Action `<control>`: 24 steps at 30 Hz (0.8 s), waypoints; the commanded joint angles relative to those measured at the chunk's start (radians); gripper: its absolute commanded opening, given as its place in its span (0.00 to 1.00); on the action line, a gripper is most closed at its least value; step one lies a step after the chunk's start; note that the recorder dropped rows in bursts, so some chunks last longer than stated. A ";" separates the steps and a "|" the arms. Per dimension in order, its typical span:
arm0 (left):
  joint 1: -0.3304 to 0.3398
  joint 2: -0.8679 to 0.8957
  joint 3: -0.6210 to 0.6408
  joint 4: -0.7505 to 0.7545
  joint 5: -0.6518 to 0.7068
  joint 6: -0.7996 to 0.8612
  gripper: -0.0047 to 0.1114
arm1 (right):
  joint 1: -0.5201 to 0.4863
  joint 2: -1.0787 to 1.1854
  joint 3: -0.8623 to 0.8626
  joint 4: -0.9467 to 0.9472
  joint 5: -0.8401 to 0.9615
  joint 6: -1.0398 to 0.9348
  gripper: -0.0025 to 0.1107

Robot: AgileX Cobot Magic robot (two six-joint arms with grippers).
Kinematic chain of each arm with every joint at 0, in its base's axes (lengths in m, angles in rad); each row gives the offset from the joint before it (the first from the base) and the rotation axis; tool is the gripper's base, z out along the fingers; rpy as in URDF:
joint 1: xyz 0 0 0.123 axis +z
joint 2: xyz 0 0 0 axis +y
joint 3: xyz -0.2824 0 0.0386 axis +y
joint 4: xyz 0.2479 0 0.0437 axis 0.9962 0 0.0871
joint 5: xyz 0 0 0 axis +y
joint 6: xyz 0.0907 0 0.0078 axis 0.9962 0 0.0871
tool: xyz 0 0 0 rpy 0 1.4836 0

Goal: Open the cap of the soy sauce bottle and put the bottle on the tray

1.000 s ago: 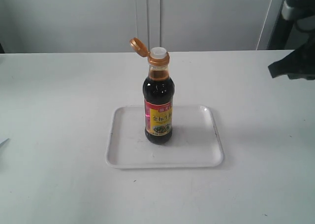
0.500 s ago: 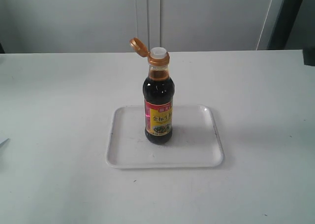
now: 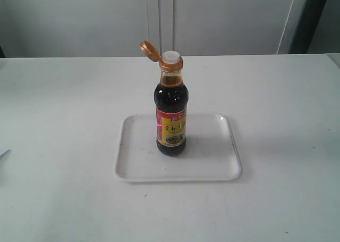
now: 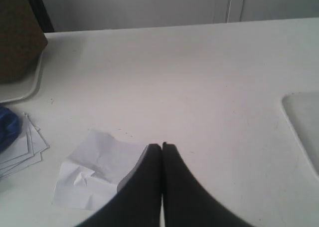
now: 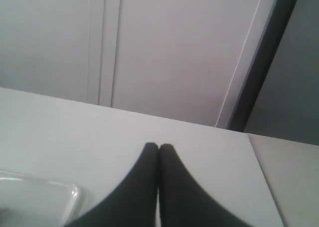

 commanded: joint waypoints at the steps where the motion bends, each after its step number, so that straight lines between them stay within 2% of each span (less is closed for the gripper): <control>1: -0.001 -0.080 0.024 -0.009 -0.008 -0.010 0.04 | -0.003 -0.097 0.052 0.000 -0.029 -0.005 0.02; 7: -0.001 -0.174 0.044 -0.021 -0.020 -0.013 0.04 | -0.003 -0.210 0.120 0.005 -0.155 0.030 0.02; 15: -0.001 -0.223 0.052 -0.093 -0.022 -0.013 0.04 | -0.003 -0.280 0.170 0.006 -0.150 0.030 0.02; 24: -0.001 -0.223 0.052 -0.095 -0.022 -0.009 0.04 | -0.003 -0.280 0.172 0.009 -0.150 0.030 0.02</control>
